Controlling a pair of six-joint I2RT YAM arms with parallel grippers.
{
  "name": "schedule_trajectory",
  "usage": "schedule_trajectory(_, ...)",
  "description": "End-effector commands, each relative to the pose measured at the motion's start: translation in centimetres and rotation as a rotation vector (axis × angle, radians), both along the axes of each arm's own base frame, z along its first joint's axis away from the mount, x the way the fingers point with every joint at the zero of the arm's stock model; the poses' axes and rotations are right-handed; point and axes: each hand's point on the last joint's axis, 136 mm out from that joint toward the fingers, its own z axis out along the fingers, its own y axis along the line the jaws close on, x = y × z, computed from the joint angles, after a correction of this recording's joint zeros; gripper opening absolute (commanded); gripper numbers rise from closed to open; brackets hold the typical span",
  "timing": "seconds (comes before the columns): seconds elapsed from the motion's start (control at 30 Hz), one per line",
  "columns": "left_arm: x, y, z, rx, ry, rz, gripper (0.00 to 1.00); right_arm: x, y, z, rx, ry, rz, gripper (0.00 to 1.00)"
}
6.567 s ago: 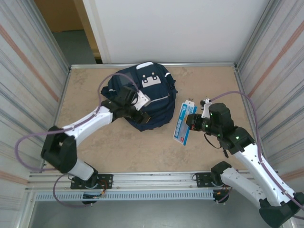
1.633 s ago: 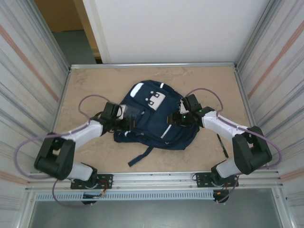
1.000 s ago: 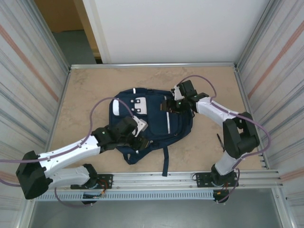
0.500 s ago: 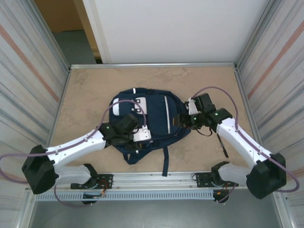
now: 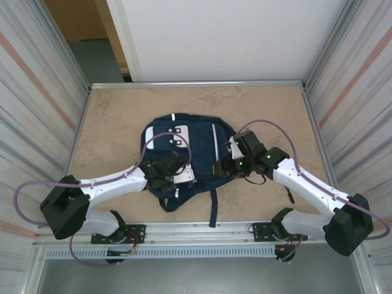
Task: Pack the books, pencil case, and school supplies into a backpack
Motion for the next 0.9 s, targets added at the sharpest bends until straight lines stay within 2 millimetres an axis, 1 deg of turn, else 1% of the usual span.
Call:
schedule_trajectory(0.0,0.6,0.3,-0.1,-0.012,-0.006,0.032,0.13,0.8,0.5,1.0,0.021,-0.02,-0.032,0.54)
schedule_trajectory(0.03,0.4,-0.1,0.3,-0.035,-0.004,0.022,0.05,0.5,0.6,1.0,0.025,-0.012,-0.028,0.54)
schedule_trajectory(0.1,0.0,-0.9,1.7,-0.098,0.01,0.011,0.0,0.1,1.0,0.8,0.036,0.004,-0.026,0.54)
schedule_trajectory(0.2,-0.7,-2.4,4.7,-0.236,0.034,0.017,0.0,-0.8,2.4,0.7,0.072,0.044,-0.011,0.54)
schedule_trajectory(0.23,-1.0,-3.0,5.8,-0.294,0.04,0.005,0.0,-1.0,3.0,1.0,0.072,0.046,0.0,0.54)
schedule_trajectory(0.33,-1.4,-4.3,8.0,-0.431,0.037,-0.024,0.0,-1.2,4.1,1.5,0.012,-0.011,0.04,0.54)
schedule_trajectory(0.4,-1.5,-4.7,8.9,-0.51,0.062,-0.027,0.0,-1.0,5.0,1.8,-0.007,-0.076,0.065,0.54)
schedule_trajectory(0.47,-1.8,-5.1,9.5,-0.581,0.109,-0.038,0.0,-0.9,5.8,2.1,-0.021,-0.2,0.118,0.53)
schedule_trajectory(0.5,-1.8,-5.2,9.6,-0.604,0.122,-0.042,0.0,-0.9,6.0,2.4,-0.049,-0.293,0.158,0.53)
schedule_trajectory(0.63,-1.8,-5.3,9.2,-0.616,0.143,-0.036,0.0,-1.4,6.3,3.3,-0.213,-0.555,0.301,0.53)
schedule_trajectory(0.7,-2.0,-5.4,9.3,-0.62,0.168,-0.034,0.0,-1.7,6.5,3.0,-0.295,-0.612,0.386,0.55)
schedule_trajectory(0.77,-2.3,-5.6,9.4,-0.629,0.189,-0.04,0.0,-1.7,6.5,2.6,-0.422,-0.675,0.457,0.55)
schedule_trajectory(0.87,-2.5,-5.9,10.0,-0.683,0.23,-0.037,0.0,-2.1,7.3,2.1,-0.602,-0.796,0.608,0.58)
